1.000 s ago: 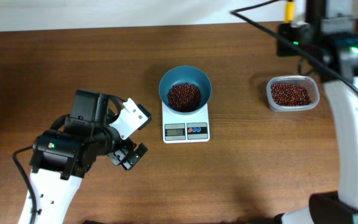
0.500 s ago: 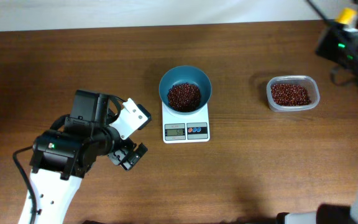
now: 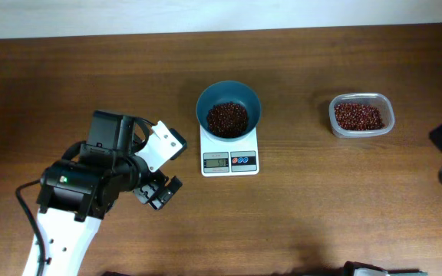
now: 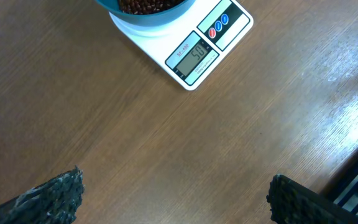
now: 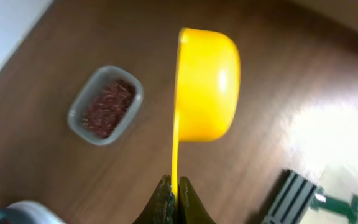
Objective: Scoop item into bowl and weigh 50g on scale
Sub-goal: 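Withdraw the right gripper with the scoop to the right side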
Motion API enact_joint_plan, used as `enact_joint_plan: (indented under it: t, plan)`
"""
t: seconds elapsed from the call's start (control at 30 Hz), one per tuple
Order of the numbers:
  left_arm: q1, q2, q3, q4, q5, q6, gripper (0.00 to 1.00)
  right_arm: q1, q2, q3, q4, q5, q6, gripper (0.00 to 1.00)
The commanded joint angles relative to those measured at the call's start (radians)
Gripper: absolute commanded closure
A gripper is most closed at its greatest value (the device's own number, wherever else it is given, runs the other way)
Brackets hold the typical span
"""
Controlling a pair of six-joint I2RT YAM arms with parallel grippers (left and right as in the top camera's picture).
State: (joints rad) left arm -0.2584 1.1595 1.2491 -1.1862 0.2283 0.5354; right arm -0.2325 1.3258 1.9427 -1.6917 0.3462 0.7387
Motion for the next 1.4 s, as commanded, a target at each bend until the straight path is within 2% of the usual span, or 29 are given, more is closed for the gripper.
enact_joint_plan:
  t: [0.0, 0.13, 0.33, 0.4, 0.53, 0.6, 0.73, 0.83, 0.93, 1.13, 1.23, 1.37]
  plan:
    - [0.006, 0.004, 0.018, -0.002, 0.000, 0.019, 0.01, -0.003, -0.075, -0.066, 0.003, 0.050, 0.092, 0.96]
    - [0.006, 0.004, 0.018, -0.002, 0.000, 0.019, 0.01, -0.003, -0.224, -0.123, 0.005, 0.055, 0.119, 0.96]
    - [0.006, 0.004, 0.018, -0.002, 0.000, 0.019, 0.01, -0.003, -0.486, -0.427, 0.158, -0.018, 0.115, 0.96]
    - [0.006, 0.004, 0.018, -0.002, 0.000, 0.019, 0.01, -0.003, -0.529, -0.573, 0.288, -0.068, 0.092, 0.96]
    - [0.006, 0.004, 0.018, -0.002, 0.000, 0.019, 0.01, -0.003, -0.568, -0.867, 0.651, -0.185, 0.077, 0.96]
    - [0.006, 0.004, 0.018, -0.002, 0.000, 0.019, 0.01, -0.004, -0.562, -1.020, 0.860, -0.299, 0.078, 0.96]
    - [0.006, 0.004, 0.018, -0.002, 0.000, 0.019, 0.01, -0.004, -0.523, -1.218, 1.116, -0.534, 0.078, 0.96]
    - [0.006, 0.004, 0.018, -0.002, 0.000, 0.019, 0.01, -0.004, -0.494, -1.257, 1.130, -0.637, 0.064, 0.96]
    - [0.006, 0.004, 0.018, -0.002, 0.000, 0.019, 0.01, -0.004, -0.478, -1.258, 1.128, -0.742, -0.033, 0.96]
    - [0.006, 0.004, 0.018, -0.002, 0.000, 0.019, 0.01, -0.003, -0.398, -1.299, 1.151, -0.867, -0.077, 0.96]
    - [0.006, 0.004, 0.018, -0.002, 0.000, 0.019, 0.01, -0.003, -0.339, -1.330, 1.185, -0.971, -0.168, 0.96]
    - [0.006, 0.004, 0.018, -0.002, 0.000, 0.019, 0.01, -0.004, -0.281, -1.360, 1.184, -0.993, -0.266, 0.96]
